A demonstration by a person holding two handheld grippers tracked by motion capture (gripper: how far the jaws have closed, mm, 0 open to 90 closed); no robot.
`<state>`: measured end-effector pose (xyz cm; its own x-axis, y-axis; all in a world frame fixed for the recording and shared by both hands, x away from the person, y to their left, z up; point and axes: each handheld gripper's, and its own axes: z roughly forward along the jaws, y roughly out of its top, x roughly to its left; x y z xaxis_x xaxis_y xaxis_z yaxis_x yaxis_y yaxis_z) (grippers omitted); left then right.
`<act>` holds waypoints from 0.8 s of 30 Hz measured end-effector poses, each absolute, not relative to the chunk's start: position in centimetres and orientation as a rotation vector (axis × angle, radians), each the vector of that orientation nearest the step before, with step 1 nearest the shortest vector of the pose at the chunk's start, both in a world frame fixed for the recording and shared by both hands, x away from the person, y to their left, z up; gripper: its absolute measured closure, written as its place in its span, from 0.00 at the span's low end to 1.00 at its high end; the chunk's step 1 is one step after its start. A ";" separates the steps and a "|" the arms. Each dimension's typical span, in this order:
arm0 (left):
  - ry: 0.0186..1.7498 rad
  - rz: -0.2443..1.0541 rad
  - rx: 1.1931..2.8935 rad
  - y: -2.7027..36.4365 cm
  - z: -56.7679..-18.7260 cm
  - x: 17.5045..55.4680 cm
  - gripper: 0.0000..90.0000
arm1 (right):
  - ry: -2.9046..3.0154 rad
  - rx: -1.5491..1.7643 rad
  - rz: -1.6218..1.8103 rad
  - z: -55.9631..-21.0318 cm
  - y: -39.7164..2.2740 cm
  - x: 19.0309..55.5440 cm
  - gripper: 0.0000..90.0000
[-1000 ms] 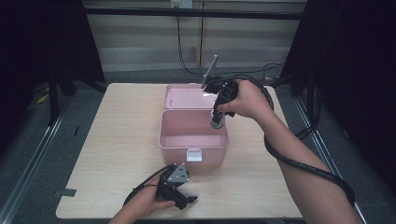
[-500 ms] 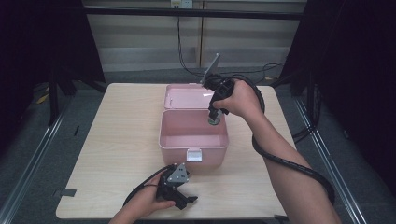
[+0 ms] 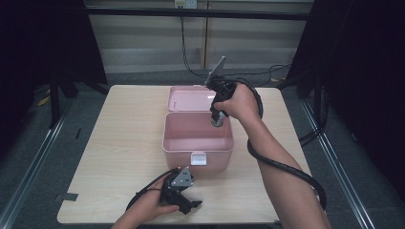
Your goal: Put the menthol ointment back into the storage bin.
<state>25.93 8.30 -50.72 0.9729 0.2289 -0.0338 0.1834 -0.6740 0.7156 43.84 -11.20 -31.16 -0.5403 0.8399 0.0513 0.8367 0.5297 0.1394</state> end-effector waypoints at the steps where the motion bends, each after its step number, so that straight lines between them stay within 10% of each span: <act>1: 0.287 0.074 2.326 8.3 -50.7 25.9 0.11 | 2.725 1.510 0.228 -31.3 -11.2 43.9 0.56; 24: 0.286 0.071 2.322 8.3 -50.8 25.9 0.11 | 2.612 1.716 0.192 -34.4 -10.2 44.8 0.56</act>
<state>25.92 8.27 -50.76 0.9731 0.2274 -0.0368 0.1839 -0.6707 0.7186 44.79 -10.21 -34.38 -0.3993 0.9149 0.0587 0.9137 0.3919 0.1078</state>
